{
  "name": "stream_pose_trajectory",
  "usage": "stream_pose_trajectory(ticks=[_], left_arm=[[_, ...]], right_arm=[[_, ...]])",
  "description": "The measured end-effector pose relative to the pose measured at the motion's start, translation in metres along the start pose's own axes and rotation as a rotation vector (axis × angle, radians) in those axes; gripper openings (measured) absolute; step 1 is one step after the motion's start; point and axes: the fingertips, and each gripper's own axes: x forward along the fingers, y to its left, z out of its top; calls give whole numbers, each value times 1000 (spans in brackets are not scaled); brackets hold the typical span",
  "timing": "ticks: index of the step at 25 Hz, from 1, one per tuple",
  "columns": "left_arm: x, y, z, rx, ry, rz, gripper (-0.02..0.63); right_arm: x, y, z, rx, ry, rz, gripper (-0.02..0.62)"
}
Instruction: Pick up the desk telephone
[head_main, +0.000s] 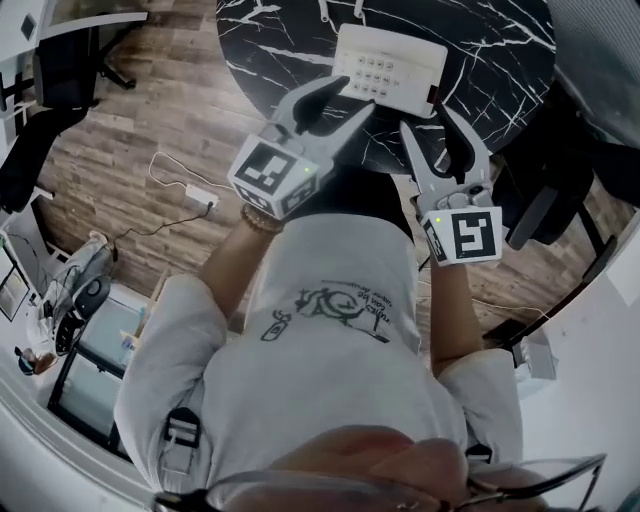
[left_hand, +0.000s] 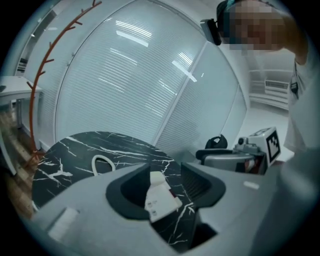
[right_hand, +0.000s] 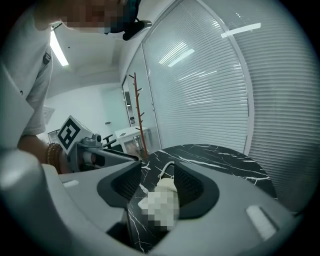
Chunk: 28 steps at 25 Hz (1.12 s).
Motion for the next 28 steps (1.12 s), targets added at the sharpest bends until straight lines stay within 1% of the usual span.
stream_pose_trajectory(ticks=[5, 9, 16, 23, 28], left_arm=[[20, 29, -35, -22, 55, 25, 244], [38, 52, -66, -43, 94, 47, 301], [62, 90, -112, -100, 150, 90, 374], [78, 115, -141, -118, 199, 109, 388], [83, 123, -161, -170, 236, 102, 425]], right_arm=[[22, -26, -35, 18, 39, -40, 244], [39, -45, -66, 37, 82, -68, 291], [63, -66, -113, 70, 144, -94, 354], [81, -84, -148, 140, 173, -121, 419], [89, -90, -168, 170, 195, -120, 443]])
